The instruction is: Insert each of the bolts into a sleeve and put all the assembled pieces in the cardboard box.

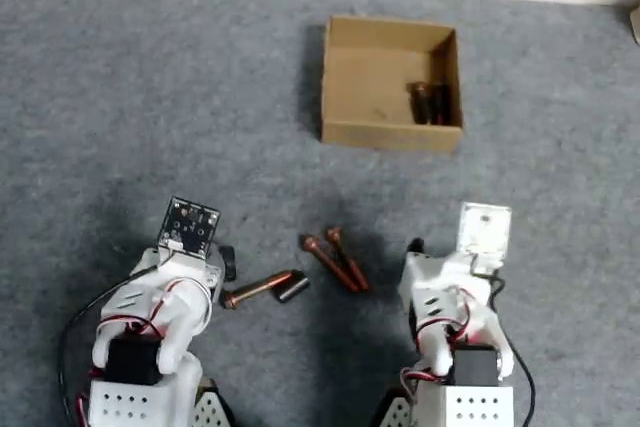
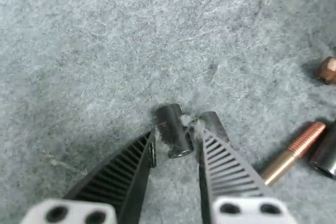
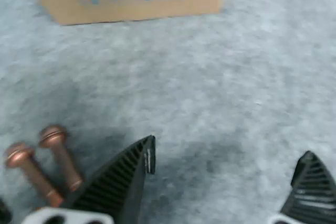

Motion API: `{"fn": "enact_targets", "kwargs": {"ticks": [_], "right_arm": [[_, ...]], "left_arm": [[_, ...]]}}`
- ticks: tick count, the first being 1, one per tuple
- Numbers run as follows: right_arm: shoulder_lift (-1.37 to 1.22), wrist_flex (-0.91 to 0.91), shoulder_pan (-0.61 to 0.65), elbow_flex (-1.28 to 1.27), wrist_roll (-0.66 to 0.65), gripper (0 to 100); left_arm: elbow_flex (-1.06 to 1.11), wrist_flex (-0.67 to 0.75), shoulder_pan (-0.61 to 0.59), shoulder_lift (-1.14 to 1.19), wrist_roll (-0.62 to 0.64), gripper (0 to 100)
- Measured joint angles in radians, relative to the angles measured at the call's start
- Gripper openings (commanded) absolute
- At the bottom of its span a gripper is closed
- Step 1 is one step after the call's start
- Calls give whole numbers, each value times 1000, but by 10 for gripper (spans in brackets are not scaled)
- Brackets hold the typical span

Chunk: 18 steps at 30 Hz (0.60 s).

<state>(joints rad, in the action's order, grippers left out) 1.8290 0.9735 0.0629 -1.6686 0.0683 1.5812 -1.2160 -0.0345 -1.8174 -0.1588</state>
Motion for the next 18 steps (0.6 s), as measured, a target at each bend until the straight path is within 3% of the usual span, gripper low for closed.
{"fn": "enact_targets", "kwargs": {"ticks": [10,13,18], "right_arm": [[0,0,58,-2,-11,375],[0,0,58,-2,-11,375],[0,0,58,-2,-14,375]], "left_arm": [[61,26,5,-2,-2,133],[91,57,61,-2,-2,130],[92,-46,94,-3,2,130]]}}
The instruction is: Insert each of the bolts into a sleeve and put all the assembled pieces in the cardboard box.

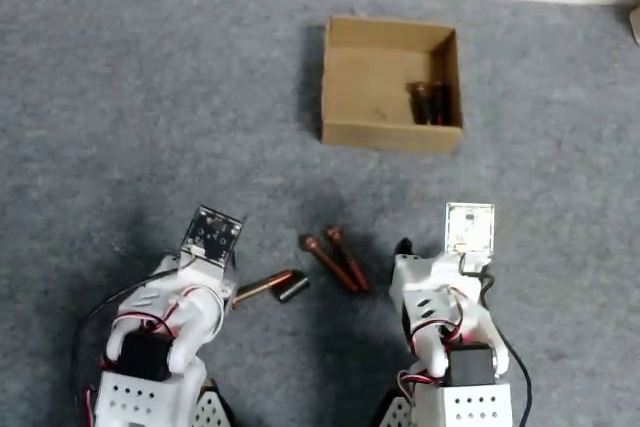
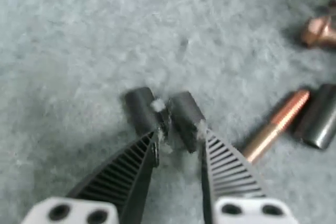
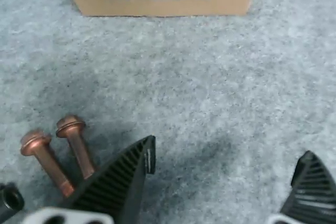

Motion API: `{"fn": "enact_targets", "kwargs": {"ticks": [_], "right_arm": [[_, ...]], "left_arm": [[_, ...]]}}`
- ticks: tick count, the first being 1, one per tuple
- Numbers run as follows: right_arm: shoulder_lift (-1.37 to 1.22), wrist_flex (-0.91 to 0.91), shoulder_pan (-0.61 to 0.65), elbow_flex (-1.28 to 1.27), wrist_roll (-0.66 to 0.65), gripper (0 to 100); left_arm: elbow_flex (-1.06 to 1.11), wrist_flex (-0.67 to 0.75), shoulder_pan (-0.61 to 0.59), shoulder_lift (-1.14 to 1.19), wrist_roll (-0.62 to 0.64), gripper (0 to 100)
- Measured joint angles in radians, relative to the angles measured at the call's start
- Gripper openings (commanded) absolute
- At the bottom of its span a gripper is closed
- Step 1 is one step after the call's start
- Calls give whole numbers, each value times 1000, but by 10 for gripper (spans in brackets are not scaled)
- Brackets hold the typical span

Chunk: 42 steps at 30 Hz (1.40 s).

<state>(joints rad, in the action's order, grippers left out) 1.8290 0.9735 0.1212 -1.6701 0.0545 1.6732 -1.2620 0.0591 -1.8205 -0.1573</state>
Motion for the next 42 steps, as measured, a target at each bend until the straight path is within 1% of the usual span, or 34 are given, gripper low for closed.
{"fn": "enact_targets", "kwargs": {"ticks": [2,12,14,17,18,19,21,22,24,27,28,31,37,39,42], "right_arm": [[0,0,0,0,0,375],[0,18,0,0,0,375],[0,18,0,0,0,375],[0,18,-3,0,0,375],[0,18,-18,0,0,375],[0,18,-37,0,0,375],[0,18,-69,0,0,375],[0,18,-81,0,0,375],[0,18,-100,0,-14,375],[0,40,-107,0,-97,375],[0,52,-106,0,-118,375],[0,74,-94,0,-155,375],[0,74,-87,0,-166,375],[0,74,-87,0,-167,375],[0,74,-87,0,-167,375]], "left_arm": [[0,-26,0,0,0,130],[0,-40,6,0,-3,133],[0,-23,-48,0,-58,133],[-25,9,-198,3,-261,132],[-43,17,-249,3,-301,133],[-64,25,-295,3,-307,133],[-110,34,-364,3,-250,133],[-133,41,-377,3,-224,133],[-172,60,-381,2,-178,133],[-207,77,-373,2,-72,133],[-213,77,-368,3,-60,133],[-219,95,-359,3,-51,133],[-290,120,-350,18,-44,133],[-339,130,-310,84,-44,133],[-454,133,-210,255,-46,133]]}}
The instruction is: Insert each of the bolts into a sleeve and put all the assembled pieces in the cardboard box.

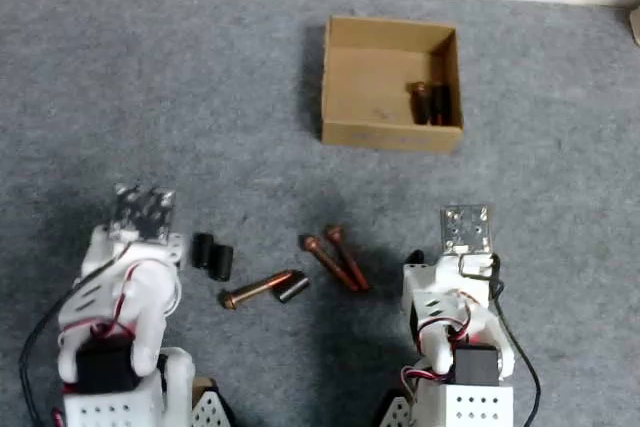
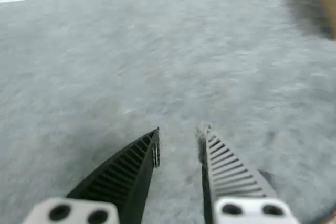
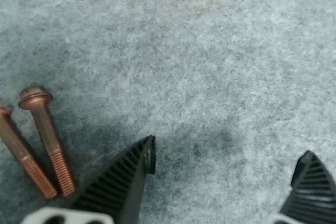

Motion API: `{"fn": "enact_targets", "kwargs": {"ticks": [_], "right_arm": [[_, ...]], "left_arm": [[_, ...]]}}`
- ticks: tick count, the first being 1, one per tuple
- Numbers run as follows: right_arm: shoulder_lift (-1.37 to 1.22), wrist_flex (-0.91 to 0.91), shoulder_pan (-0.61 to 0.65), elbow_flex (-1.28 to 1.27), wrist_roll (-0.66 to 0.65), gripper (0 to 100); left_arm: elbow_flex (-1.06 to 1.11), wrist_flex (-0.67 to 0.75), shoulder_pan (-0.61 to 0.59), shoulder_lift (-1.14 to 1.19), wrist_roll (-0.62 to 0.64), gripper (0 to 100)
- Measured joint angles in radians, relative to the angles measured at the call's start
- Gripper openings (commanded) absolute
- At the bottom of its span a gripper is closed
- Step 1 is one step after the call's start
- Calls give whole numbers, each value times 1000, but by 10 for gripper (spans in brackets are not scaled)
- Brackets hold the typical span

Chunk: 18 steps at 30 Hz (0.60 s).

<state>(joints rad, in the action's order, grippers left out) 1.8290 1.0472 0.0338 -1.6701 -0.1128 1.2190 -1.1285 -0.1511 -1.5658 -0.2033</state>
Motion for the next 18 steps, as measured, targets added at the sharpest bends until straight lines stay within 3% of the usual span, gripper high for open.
{"fn": "enact_targets", "kwargs": {"ticks": [3,6,10,18], "right_arm": [[0,0,0,0,0,375],[0,0,0,0,0,375],[0,0,0,0,0,375],[0,0,0,0,0,375]], "left_arm": [[-169,-29,117,233,-61,133],[-341,-158,270,480,-106,133],[-428,-295,440,605,-118,133],[-325,-192,377,532,-84,133]]}}
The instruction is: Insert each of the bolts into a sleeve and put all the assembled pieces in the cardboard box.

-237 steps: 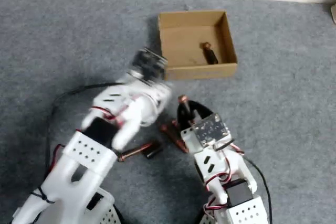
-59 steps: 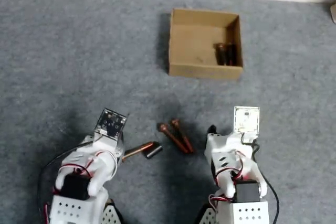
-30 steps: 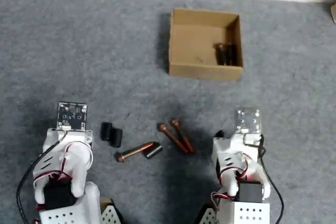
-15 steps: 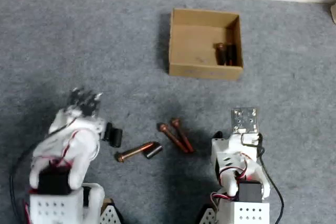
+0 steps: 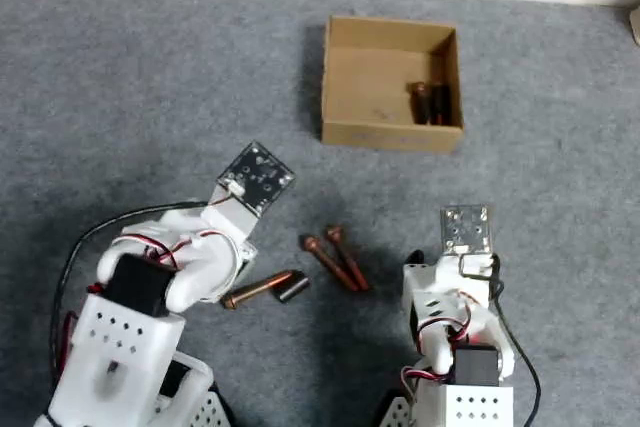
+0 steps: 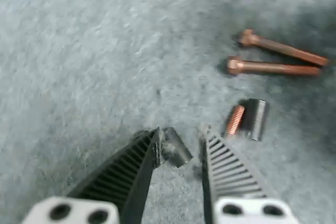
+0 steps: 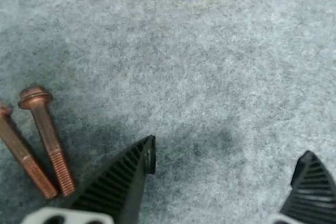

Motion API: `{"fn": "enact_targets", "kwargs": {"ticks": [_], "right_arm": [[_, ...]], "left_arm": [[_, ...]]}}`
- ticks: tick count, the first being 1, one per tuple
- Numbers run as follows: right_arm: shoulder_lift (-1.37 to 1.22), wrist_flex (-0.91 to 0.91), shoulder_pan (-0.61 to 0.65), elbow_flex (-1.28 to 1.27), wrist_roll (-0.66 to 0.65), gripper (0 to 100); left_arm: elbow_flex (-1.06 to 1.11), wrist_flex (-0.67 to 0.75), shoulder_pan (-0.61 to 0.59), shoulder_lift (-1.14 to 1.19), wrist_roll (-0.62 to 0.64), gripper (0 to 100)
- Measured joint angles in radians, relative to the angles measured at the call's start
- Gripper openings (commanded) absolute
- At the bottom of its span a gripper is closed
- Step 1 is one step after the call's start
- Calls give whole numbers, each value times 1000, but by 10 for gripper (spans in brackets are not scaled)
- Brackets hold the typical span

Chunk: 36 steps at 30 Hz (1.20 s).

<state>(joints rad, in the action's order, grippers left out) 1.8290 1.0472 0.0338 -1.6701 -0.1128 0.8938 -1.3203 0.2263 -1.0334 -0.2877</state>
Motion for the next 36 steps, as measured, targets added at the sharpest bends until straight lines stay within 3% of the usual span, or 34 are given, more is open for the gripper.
{"fn": "enact_targets", "kwargs": {"ticks": [4,10,20,28,33,36], "right_arm": [[0,0,0,0,0,375],[0,0,0,0,0,375],[0,0,12,0,0,375],[0,0,18,0,0,375],[0,0,18,0,0,375],[0,0,18,0,0,375]], "left_arm": [[164,126,21,-12,3,133],[187,238,137,-12,32,134],[187,531,181,11,448,263],[362,612,198,20,526,263],[382,690,196,20,717,260],[382,694,238,31,809,181]]}}
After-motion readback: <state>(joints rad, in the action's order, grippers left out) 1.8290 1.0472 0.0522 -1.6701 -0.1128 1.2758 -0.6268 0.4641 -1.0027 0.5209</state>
